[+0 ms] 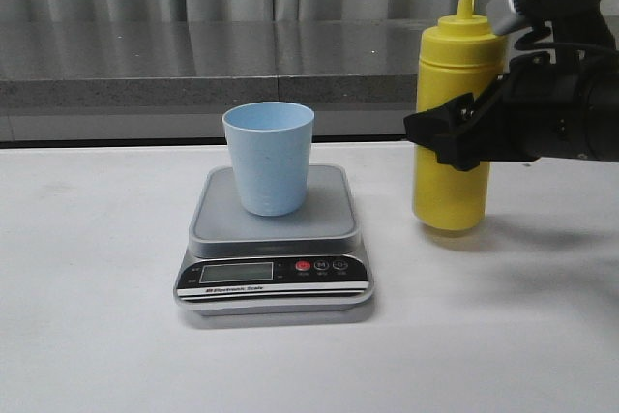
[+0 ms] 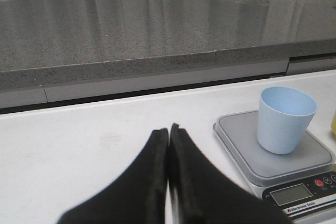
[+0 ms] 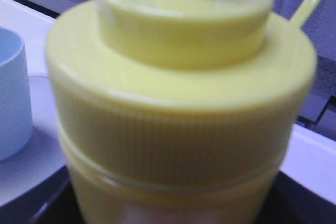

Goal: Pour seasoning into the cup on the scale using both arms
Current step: 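Turn the bottle upright and lower it back onto the table, then open the right gripper and withdraw it from the bottle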

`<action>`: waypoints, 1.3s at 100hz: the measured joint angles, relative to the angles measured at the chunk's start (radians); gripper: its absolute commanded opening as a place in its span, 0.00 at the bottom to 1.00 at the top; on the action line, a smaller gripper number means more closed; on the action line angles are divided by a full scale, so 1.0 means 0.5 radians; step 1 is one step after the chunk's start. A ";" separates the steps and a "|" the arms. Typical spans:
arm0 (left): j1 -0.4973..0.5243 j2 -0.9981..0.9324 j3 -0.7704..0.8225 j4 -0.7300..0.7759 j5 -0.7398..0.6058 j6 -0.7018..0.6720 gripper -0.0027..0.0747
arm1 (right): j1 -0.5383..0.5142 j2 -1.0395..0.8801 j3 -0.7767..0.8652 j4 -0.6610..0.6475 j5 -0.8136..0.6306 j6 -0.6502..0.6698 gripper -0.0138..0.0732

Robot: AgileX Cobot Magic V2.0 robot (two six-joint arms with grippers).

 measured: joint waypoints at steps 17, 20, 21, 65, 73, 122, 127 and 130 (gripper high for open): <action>0.000 0.000 0.000 0.000 0.000 0.000 0.01 | 0.000 0.083 0.000 0.003 -0.030 -0.052 0.31; 0.000 0.000 0.000 0.000 0.000 0.000 0.01 | 0.000 0.096 0.000 0.003 -0.030 -0.053 0.31; 0.000 0.000 0.000 0.000 0.000 0.000 0.01 | 0.000 0.102 0.000 0.008 -0.042 -0.056 0.31; 0.000 0.000 0.000 0.000 0.000 0.000 0.01 | 0.000 0.117 0.000 0.016 -0.071 -0.062 0.49; 0.000 0.000 0.000 0.000 0.000 0.000 0.01 | 0.000 0.119 0.000 0.016 -0.075 -0.062 0.65; 0.000 0.000 0.000 0.000 0.000 0.000 0.01 | 0.000 0.122 0.000 0.016 -0.122 -0.067 0.91; 0.000 0.000 0.000 0.000 0.000 0.000 0.01 | 0.000 0.122 0.000 0.016 -0.122 -0.067 0.91; 0.000 0.000 0.000 0.000 0.000 0.000 0.01 | 0.000 0.122 0.000 0.016 -0.122 -0.067 0.91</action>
